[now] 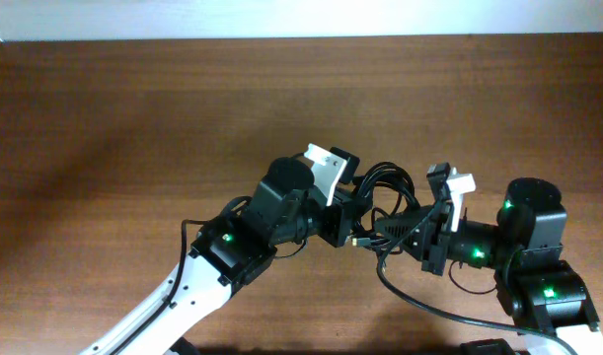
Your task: Untangle cables
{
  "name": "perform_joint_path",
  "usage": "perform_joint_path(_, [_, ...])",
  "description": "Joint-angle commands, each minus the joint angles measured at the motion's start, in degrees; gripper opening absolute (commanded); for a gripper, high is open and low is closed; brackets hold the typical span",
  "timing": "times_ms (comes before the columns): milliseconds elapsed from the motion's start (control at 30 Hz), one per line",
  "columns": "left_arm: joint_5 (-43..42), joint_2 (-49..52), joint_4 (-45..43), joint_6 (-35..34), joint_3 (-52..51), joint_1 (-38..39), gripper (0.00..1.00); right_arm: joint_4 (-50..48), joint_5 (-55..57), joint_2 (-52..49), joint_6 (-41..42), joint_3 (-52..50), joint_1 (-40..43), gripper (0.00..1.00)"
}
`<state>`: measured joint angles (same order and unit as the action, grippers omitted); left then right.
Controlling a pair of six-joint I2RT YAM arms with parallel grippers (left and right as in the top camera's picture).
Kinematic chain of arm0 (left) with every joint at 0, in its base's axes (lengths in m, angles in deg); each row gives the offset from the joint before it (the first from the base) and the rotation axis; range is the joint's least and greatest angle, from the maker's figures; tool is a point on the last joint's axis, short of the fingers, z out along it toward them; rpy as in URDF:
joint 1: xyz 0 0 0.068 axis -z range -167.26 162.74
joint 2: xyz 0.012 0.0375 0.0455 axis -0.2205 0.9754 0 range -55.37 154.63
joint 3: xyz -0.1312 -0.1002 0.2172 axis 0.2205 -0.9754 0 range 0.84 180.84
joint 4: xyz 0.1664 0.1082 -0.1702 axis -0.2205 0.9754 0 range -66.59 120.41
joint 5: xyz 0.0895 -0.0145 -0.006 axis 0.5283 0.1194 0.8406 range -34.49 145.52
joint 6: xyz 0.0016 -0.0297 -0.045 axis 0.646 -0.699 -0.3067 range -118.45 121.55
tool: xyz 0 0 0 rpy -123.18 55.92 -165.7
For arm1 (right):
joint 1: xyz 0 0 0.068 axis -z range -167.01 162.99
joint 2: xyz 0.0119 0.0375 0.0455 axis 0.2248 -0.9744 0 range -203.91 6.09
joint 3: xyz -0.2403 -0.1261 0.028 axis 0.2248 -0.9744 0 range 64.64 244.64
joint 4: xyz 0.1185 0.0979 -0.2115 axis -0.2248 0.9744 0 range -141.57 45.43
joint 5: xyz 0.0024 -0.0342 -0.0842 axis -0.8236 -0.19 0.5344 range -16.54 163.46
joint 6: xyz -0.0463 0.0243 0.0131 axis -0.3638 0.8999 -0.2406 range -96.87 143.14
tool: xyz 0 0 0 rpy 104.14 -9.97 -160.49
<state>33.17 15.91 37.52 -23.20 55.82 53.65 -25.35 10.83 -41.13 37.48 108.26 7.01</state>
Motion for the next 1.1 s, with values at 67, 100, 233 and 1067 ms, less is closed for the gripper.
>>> perform_joint_path(67, [-3.39,-0.04,0.13,-0.07,0.57,0.55,0.0,-1.27,3.72,0.17,0.13,1.07,0.39,0.04])
perform_joint_path(100, [-3.41,-0.04,0.11,-0.07,0.57,0.74,0.0,-1.51,5.66,0.17,0.9,1.07,0.39,0.04])
perform_joint_path(233, [-3.41,-0.04,0.15,-0.07,0.57,0.74,0.0,-1.51,14.49,0.17,8.35,1.07,0.39,0.04])
perform_joint_path(1067, [18.03,-0.02,15.65,-6.71,0.57,0.72,0.0,-3.15,12.98,3.15,17.4,1.07,0.39,0.04])
